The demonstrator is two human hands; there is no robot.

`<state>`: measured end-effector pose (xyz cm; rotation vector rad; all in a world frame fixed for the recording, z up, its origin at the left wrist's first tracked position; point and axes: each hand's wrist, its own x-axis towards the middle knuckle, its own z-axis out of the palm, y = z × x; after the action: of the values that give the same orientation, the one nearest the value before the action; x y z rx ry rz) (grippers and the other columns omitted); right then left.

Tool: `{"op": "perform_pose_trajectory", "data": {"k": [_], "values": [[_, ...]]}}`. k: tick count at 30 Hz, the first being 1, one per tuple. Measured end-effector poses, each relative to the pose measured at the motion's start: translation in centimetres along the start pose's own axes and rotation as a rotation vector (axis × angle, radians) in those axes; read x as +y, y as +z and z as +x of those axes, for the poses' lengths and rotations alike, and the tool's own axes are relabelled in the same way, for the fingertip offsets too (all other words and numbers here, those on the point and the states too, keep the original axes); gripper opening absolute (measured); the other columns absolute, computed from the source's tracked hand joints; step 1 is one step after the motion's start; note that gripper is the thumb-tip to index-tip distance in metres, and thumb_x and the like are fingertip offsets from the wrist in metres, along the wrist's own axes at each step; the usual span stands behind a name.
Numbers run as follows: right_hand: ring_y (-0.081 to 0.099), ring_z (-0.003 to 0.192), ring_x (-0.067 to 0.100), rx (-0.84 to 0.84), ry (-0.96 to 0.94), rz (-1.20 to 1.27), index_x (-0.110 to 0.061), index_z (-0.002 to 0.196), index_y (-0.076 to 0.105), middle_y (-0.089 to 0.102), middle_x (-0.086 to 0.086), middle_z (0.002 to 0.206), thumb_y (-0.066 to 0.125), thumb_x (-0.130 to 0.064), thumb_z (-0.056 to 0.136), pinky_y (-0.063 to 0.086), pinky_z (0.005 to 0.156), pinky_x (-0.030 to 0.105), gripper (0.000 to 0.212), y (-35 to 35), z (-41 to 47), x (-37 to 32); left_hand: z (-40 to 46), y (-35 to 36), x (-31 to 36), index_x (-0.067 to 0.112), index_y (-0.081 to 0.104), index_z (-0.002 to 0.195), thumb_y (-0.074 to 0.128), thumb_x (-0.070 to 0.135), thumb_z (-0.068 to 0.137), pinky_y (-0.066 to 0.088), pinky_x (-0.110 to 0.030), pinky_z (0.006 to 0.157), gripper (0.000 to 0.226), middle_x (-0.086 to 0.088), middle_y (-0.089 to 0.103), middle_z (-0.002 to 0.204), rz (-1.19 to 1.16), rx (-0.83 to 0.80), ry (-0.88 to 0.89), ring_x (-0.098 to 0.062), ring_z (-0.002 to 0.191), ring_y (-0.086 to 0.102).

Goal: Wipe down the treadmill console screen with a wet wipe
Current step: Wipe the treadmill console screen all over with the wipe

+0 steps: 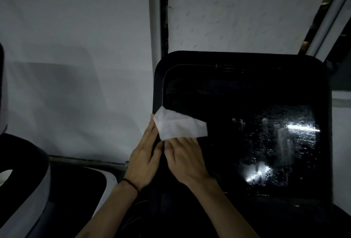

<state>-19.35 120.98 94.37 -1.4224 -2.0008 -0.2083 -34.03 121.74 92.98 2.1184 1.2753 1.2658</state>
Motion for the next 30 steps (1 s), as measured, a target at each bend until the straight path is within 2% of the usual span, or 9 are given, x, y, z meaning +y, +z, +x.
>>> {"op": "perform_pose_trajectory", "data": {"k": [3,6,10,12,15,18,21,25,30], "values": [[0.062,0.115,0.021,0.002,0.070,0.114,-0.013,0.124,0.067,0.071,0.007,0.120,0.016,-0.044,0.107,0.040,0.108,0.034,0.062,-0.9,2.0,-0.4,-0.3,-0.1,-0.2,0.037,0.008,0.164,0.047,0.017,0.107,0.032,-0.017,0.119,0.072,0.028,-0.002,0.170,0.065,-0.047,0.033,0.007,0.154,0.017],[0.061,0.119,0.021,0.056,0.149,0.019,-0.015,0.123,0.068,0.070,0.006,0.123,0.002,-0.049,0.108,0.035,0.111,0.031,0.075,-1.1,0.7,0.1,-1.7,1.0,-1.5,0.026,-0.001,0.165,0.048,0.028,0.106,0.025,-0.026,0.126,0.077,0.014,-0.008,0.173,0.135,-0.055,0.098,-0.005,0.159,0.010],[0.058,0.125,0.020,-0.061,0.089,0.059,-0.017,0.130,0.065,0.067,0.003,0.130,0.007,-0.055,0.106,0.040,0.111,0.037,0.073,0.3,-0.1,-0.9,-2.9,2.0,-2.7,0.020,0.001,0.166,0.042,0.042,0.106,0.027,-0.038,0.126,0.076,0.004,-0.004,0.175,0.169,-0.019,0.128,-0.015,0.161,0.009],[0.060,0.121,0.019,-0.059,0.088,0.062,-0.018,0.123,0.068,0.070,0.003,0.124,0.002,-0.060,0.103,0.040,0.110,0.036,0.081,-0.1,1.0,-0.6,-3.2,2.3,-3.2,0.018,0.002,0.166,0.041,0.044,0.106,0.025,-0.039,0.126,0.075,0.002,-0.001,0.175,0.222,-0.003,0.139,-0.017,0.161,0.010],[0.058,0.126,0.020,0.018,0.157,-0.020,-0.017,0.126,0.067,0.068,0.003,0.129,0.007,-0.059,0.106,0.035,0.114,0.034,0.076,-0.5,0.3,0.3,-3.5,2.3,-3.7,0.027,-0.003,0.165,0.038,0.047,0.107,0.024,-0.034,0.126,0.074,0.003,-0.002,0.175,0.235,0.005,0.138,-0.015,0.160,0.012],[0.054,0.132,0.019,-0.071,0.126,0.005,-0.019,0.131,0.063,0.063,0.001,0.136,0.017,-0.057,0.107,0.034,0.116,0.036,0.065,0.5,-1.4,-0.2,-3.3,2.1,-3.4,0.032,-0.004,0.165,0.036,0.051,0.107,0.023,-0.027,0.126,0.073,0.010,-0.002,0.174,0.177,0.008,0.139,-0.010,0.160,0.012],[0.061,0.120,0.020,-0.053,0.092,0.007,-0.022,0.116,0.070,0.070,0.002,0.123,0.020,-0.057,0.106,0.039,0.110,0.036,0.062,0.3,0.6,-0.4,-3.1,2.2,-3.3,0.024,0.001,0.166,0.040,0.046,0.107,0.023,-0.027,0.126,0.074,0.007,-0.002,0.175,0.185,-0.003,0.128,-0.011,0.160,0.012],[0.065,0.106,0.018,-0.005,0.196,-0.036,-0.021,0.107,0.071,0.073,0.001,0.107,0.004,-0.062,0.104,0.043,0.102,0.031,0.079,-0.9,0.3,0.0,-3.7,2.5,-3.5,0.023,-0.003,0.165,0.040,0.048,0.106,0.024,-0.028,0.126,0.077,0.004,-0.007,0.174,0.207,-0.004,0.098,-0.010,0.160,0.009],[0.051,0.132,0.021,-0.161,0.112,-0.005,-0.019,0.137,0.058,0.061,0.004,0.139,0.008,-0.064,0.102,0.034,0.116,0.040,0.076,0.9,-0.8,-1.3,-2.8,2.4,-3.0,0.013,-0.009,0.164,0.044,0.044,0.107,0.023,-0.043,0.128,0.085,-0.003,-0.012,0.174,0.087,-0.085,0.153,-0.019,0.161,0.002]]}}
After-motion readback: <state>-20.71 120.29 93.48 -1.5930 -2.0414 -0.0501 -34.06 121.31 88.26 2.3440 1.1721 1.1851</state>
